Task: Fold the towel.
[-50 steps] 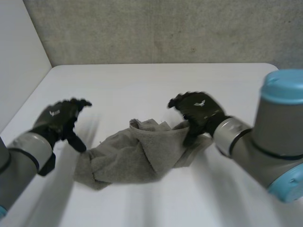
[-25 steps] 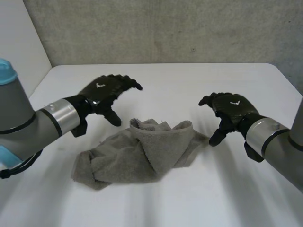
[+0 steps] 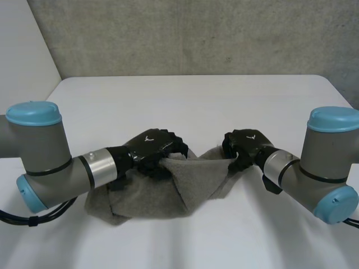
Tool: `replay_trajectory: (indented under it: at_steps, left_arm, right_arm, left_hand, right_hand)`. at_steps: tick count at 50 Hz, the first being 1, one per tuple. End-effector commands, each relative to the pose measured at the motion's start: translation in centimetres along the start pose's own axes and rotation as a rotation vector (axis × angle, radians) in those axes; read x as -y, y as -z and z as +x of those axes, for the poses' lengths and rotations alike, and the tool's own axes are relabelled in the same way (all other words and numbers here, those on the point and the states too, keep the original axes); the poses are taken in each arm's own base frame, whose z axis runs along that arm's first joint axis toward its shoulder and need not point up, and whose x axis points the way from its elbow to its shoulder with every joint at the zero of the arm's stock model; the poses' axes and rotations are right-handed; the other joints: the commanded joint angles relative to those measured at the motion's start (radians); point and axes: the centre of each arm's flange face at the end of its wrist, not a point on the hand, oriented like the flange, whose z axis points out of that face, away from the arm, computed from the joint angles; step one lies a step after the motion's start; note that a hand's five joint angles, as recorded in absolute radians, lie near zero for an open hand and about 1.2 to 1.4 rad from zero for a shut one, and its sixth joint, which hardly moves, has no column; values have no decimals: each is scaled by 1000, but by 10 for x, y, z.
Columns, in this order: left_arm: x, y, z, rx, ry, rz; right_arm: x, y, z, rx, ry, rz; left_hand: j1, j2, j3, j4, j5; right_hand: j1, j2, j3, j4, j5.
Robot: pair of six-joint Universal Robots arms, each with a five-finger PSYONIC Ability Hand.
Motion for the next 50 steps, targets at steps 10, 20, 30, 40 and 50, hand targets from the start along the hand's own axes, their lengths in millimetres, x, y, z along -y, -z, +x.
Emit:
replay_trajectory:
  at_steps: [10,20,30,40,50]
  left_arm:
    - [87,-11,-49,295,-299,306]
    - [217,38,-42,651,-472,692]
    - [185,59,1,648,-392,587]
    - [109,81,33,674,-474,332]
    - [112,103,56,700,-605,323]
  right_arm:
    - [104,-14,-3,-79,164,359]
    - [243,45,-14,-240,322,923]
    - [181,53,-45,-154,321,757]
    - [109,25,-35,-108,237,434]
    - [78,-12,-27,129,-37,221]
  left_hand:
    - [527,545,549,547,544]
    - [527,545,549,547,544]
    - [527,545,549,547,544]
    - [527,545,549,547,544]
    - [527,545,549,547,544]
  right_hand:
    - [420,245,258,253,520]
    - [420,245,258,253,520]
    - [420,245,258,253,520]
    - [-530,-705,-692,-697,-430]
    - [-519,-693,-680,-685,-419]
